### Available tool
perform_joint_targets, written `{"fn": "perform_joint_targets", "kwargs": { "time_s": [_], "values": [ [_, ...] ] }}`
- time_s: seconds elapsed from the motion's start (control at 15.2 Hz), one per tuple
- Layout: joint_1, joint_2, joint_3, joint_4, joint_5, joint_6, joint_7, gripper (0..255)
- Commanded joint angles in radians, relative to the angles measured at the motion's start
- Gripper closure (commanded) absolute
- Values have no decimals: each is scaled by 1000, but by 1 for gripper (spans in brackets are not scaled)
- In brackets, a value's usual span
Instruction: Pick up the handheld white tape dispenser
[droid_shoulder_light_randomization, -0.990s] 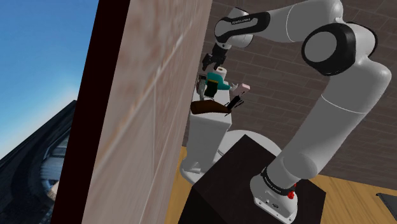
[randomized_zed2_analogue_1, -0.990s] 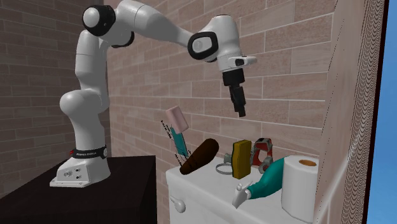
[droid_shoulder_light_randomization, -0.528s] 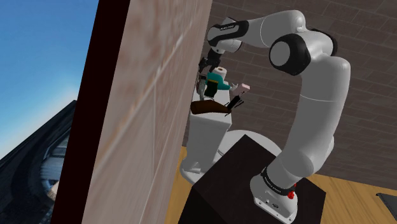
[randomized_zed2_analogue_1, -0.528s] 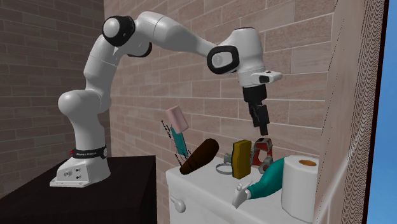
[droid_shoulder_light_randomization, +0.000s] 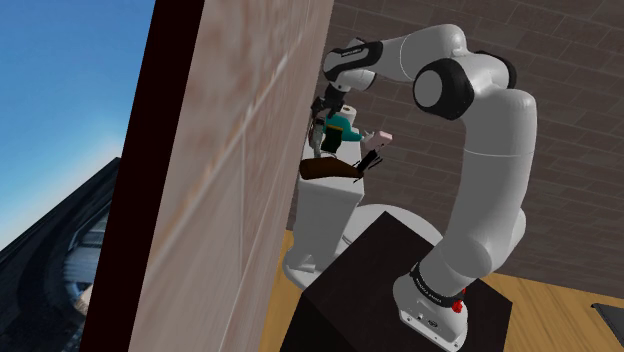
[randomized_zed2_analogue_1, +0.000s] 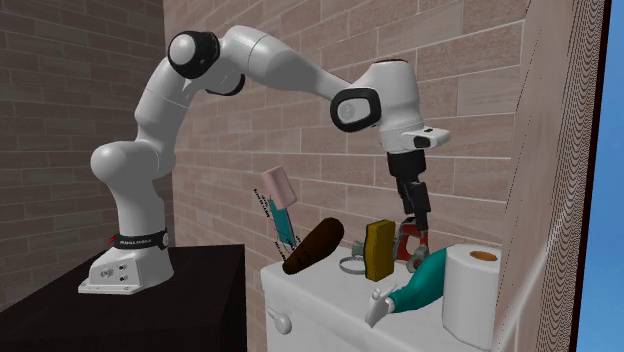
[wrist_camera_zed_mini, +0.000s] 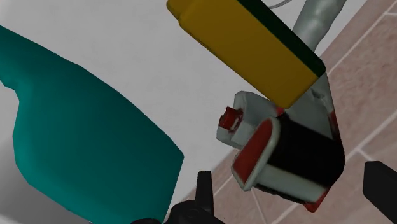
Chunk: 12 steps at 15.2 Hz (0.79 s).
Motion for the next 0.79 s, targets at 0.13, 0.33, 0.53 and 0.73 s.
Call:
{"fn": "perform_joint_targets", "kwargs": {
  "time_s": [0.13,0.33,0.53,0.73],
  "values": [
    [0,18,8,-9,9,17,-10,255],
    [-2,20,8,-8,10,18,-13,255],
    [0,16,8,-11,9,18,-11,255],
    [2,18,8,-7,8,15,-7,255]
  ]
}}
